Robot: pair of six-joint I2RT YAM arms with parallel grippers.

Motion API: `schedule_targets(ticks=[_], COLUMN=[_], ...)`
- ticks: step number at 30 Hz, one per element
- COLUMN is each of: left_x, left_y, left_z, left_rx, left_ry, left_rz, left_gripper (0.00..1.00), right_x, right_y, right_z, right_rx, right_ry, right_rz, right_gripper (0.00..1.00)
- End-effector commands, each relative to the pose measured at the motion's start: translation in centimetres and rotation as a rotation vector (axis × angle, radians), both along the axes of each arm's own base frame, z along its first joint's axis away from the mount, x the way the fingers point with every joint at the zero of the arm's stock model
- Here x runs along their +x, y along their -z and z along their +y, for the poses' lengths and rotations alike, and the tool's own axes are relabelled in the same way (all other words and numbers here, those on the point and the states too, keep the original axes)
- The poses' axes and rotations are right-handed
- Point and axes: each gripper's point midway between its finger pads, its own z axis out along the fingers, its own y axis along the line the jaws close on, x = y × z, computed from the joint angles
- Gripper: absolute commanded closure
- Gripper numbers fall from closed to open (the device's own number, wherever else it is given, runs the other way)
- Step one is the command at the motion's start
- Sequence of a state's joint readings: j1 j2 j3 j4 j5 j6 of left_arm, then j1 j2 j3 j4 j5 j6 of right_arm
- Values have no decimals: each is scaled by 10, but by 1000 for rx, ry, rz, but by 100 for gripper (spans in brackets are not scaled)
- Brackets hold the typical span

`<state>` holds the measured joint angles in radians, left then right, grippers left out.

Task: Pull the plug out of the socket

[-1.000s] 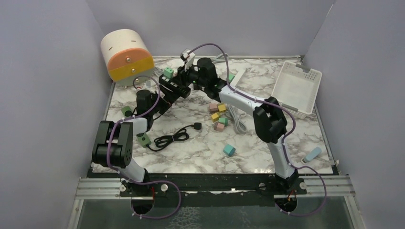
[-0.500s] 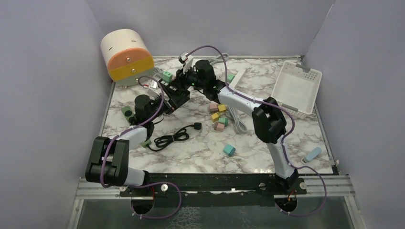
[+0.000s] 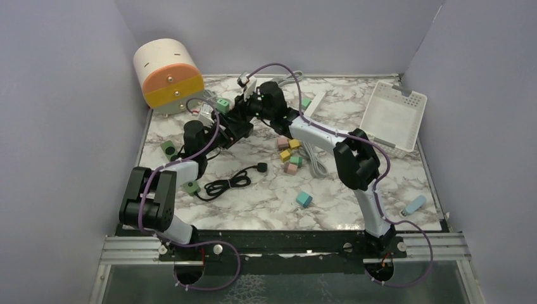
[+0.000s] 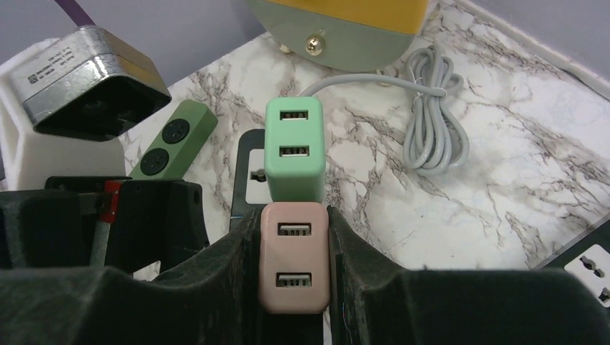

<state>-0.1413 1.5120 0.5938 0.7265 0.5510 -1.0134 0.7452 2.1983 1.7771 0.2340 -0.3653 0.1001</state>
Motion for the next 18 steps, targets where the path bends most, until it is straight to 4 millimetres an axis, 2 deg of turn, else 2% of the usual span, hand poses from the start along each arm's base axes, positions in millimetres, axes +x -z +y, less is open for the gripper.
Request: schedule_targets(ticks=[1,2,4,5,9,11,14,16,18], left_x=[23,25,28,30,32,32,31,32,32], left_y=[3,5,8,9,5,8,12,11,9], left_z=[12,14,15,17,18,20,20,19,17], left_rx=[26,29,31,33,32,29,24,25,36], left_ry=[-103,-112,-128,-139,-151,-161,-165,-160,-141], left_rz=[1,4,11,14,7,21,40,37,25], left_gripper=[38,53,92,100,100,100,100,100,100], right_x=[-23,-25,-31,-33,-34,-14,0,-4,-11], right_y=[-70,-73,-80,-83,-95,-100,-106,-99,-74], right_z=[3,3,2,1,-9,-27,-52,-63,-78], right_rx=[124,132,145,149,164,156,70,48,55], right_ry=[-74,-79,-92,-99,-61,107,350,348,240], right_rz=[-60,-58,-51,-49,-48,-66,-198,-191,-7], right_gripper=[99,99,99,99,99,99,99,99,99])
